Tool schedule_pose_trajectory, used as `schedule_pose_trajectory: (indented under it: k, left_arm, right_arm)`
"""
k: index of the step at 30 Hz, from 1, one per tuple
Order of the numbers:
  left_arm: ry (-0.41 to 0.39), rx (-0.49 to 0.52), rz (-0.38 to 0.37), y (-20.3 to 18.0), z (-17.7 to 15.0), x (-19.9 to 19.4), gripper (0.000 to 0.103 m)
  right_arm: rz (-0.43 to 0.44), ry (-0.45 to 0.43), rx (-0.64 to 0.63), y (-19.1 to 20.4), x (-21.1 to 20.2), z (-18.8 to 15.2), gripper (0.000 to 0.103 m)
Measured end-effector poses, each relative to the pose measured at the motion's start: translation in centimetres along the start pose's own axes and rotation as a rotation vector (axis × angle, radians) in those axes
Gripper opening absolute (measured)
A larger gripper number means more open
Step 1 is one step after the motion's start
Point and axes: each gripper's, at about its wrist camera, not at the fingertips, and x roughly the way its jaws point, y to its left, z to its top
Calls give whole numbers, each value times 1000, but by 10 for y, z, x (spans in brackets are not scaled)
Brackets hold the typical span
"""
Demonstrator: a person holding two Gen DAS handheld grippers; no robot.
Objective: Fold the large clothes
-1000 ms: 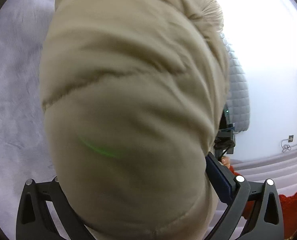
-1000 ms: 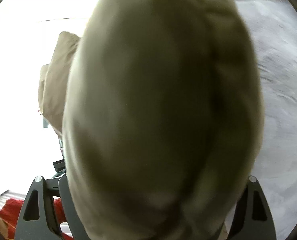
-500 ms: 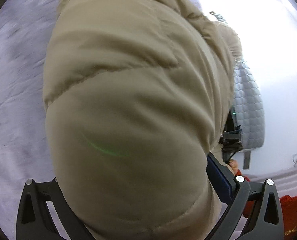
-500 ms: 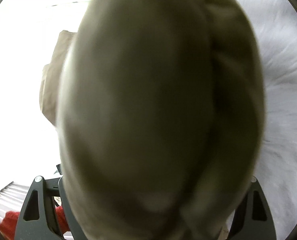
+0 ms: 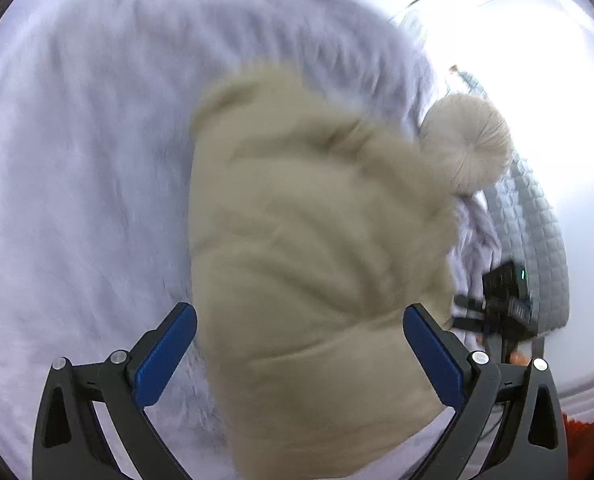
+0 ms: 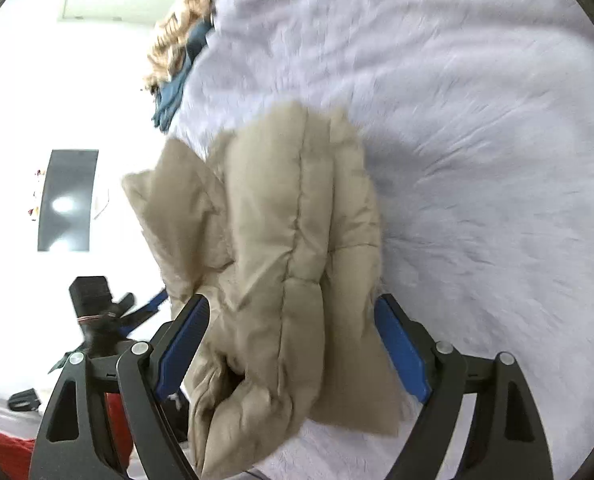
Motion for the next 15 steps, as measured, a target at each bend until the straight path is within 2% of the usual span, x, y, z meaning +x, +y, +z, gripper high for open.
schedule_pose_trajectory:
  k: [2,4,5,6,7,9,10,12,15]
  left_arm:
    - [-47,46,0,-15,17,-15,103]
    - [-80,114,11,-40,40,-16,103]
    - [-85,148,19,-52,52,-7,103]
    - [-86,171,26,-46,69,-5,103]
    - [-86,199,42,-68,91,13,103]
    - [-54,230,50,-91,106,49,103]
    - [-34,237,61,-94,109,67,103]
    - [2,255,130,-105,110,104,103]
    - [61,324,253,-115,97,156,103]
  right_arm:
    - [20,-64,-3,13,-21,-16,84]
    - [53,-100,-18,25,-36,-35,63]
    - [61,-101,-21,36,-38,-48,34]
    - [73,-94,-29,45,-36,-54,21]
    - [81,-88,-40,54,-38,-47,20]
    - [80,-61,-111,64,-38,-55,19]
    - [58,-50,-144,65,-28,-47,19]
    - [-17,-17,-204,79,-7,-53,19]
    - [-166,16,-242,76,18,-66,19]
